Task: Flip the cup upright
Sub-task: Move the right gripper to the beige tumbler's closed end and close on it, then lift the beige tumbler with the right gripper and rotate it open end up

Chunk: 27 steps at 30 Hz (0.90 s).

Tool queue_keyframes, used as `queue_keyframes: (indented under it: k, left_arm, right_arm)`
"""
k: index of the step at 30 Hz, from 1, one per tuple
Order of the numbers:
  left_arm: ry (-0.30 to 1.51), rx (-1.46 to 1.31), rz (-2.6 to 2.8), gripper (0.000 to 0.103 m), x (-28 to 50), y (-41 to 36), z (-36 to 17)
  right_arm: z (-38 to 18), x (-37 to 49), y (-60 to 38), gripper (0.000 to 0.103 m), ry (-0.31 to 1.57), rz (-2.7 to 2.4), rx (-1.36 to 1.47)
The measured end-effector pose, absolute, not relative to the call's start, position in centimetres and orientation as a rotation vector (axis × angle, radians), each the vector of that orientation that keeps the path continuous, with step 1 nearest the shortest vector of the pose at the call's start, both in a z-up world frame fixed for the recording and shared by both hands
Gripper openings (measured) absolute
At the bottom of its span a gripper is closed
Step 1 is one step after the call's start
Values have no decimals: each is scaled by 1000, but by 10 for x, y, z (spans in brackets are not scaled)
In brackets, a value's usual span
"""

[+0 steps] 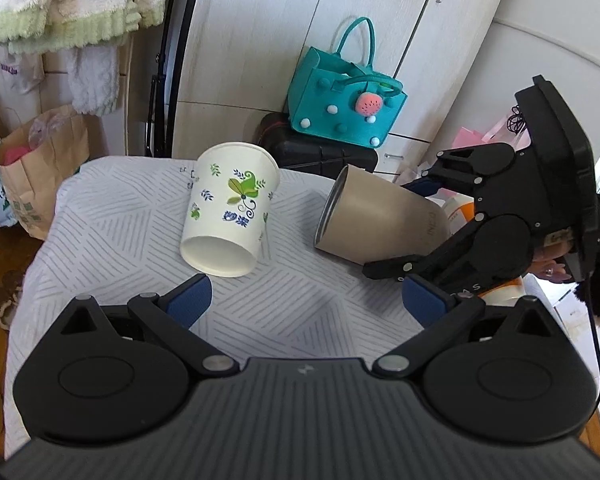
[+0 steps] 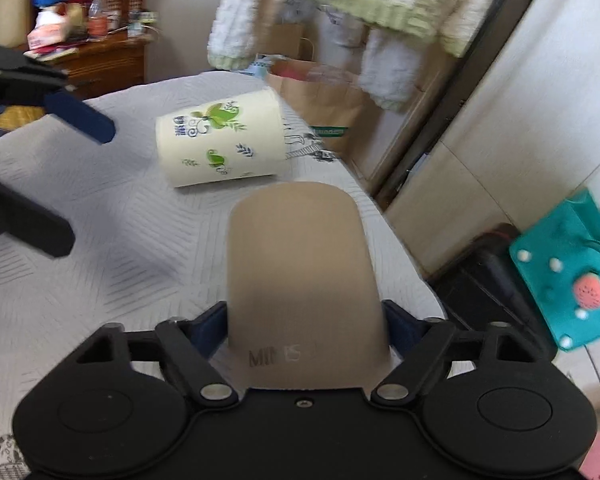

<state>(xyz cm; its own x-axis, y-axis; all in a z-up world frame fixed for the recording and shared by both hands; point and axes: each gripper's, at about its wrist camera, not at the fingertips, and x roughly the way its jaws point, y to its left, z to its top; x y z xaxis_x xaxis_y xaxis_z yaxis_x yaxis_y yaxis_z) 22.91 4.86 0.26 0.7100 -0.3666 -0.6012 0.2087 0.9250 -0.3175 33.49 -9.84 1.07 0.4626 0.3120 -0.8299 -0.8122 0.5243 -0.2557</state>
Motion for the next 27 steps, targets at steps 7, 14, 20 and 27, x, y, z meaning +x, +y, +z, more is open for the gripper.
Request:
queue_keyframes:
  k: [7, 14, 20, 27]
  left_arm:
    - [726, -251, -329, 103, 220, 47, -1]
    - [729, -265, -344, 103, 197, 51, 3]
    - [707, -271, -357, 103, 173, 55, 9]
    - [699, -278, -379, 103, 148, 60, 11]
  right_arm:
    - [17, 316, -97, 83, 840, 735, -635]
    - [32, 288, -96, 82, 798, 707, -614]
    - [41, 264, -95, 81, 815, 701, -574]
    - [38, 224, -97, 81, 777, 660, -510]
